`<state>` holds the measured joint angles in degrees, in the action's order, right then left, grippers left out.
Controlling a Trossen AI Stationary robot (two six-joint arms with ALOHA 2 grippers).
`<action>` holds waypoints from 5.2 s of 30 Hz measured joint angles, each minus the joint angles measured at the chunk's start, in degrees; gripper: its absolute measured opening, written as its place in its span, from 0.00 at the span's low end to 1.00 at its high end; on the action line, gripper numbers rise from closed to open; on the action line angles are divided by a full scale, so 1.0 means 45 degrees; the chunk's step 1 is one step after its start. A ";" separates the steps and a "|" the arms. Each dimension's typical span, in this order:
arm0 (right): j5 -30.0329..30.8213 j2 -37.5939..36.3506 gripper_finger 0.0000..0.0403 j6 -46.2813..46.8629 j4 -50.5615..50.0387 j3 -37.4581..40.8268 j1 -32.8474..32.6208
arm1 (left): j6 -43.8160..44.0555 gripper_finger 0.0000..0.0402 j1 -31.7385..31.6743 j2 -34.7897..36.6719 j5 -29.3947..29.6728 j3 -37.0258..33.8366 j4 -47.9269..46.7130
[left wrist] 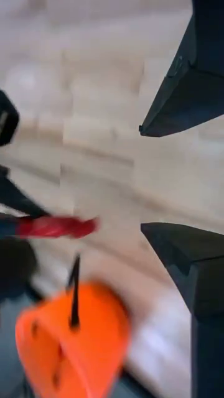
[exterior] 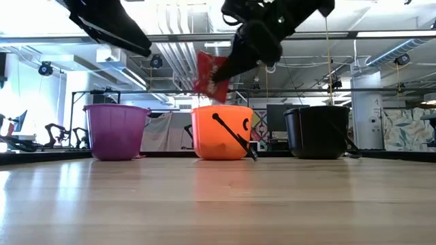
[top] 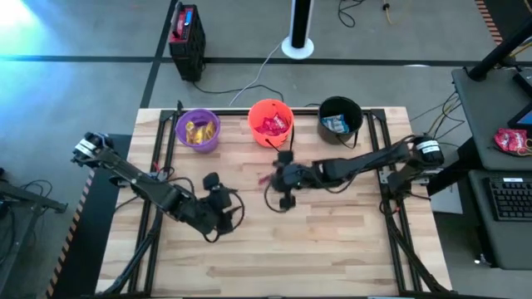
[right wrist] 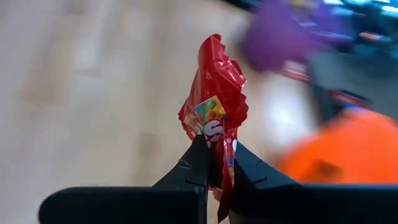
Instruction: Sort candy by brand, put in halloween buckets
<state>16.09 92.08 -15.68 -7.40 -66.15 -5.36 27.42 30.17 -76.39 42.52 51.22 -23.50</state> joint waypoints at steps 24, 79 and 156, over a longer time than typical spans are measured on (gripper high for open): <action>-0.1331 -0.0457 0.04 -0.0081 0.2518 0.0000 0.6671 | -0.4689 0.45 -0.3261 0.2423 -0.1435 -0.1115 -0.0250; -0.2562 -0.1826 0.02 0.2639 0.0096 0.1049 0.5413 | -0.7175 0.02 -1.6114 0.0204 -0.6165 0.3921 -0.3013; -0.2567 -0.1824 0.03 0.2519 -0.0291 0.1289 0.5413 | -0.6683 0.00 -1.7481 -0.4449 -0.6511 0.6611 -0.6262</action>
<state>4.54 83.88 -4.35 -8.71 -60.35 19.00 -2.65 -48.49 -96.41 13.22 80.97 -51.68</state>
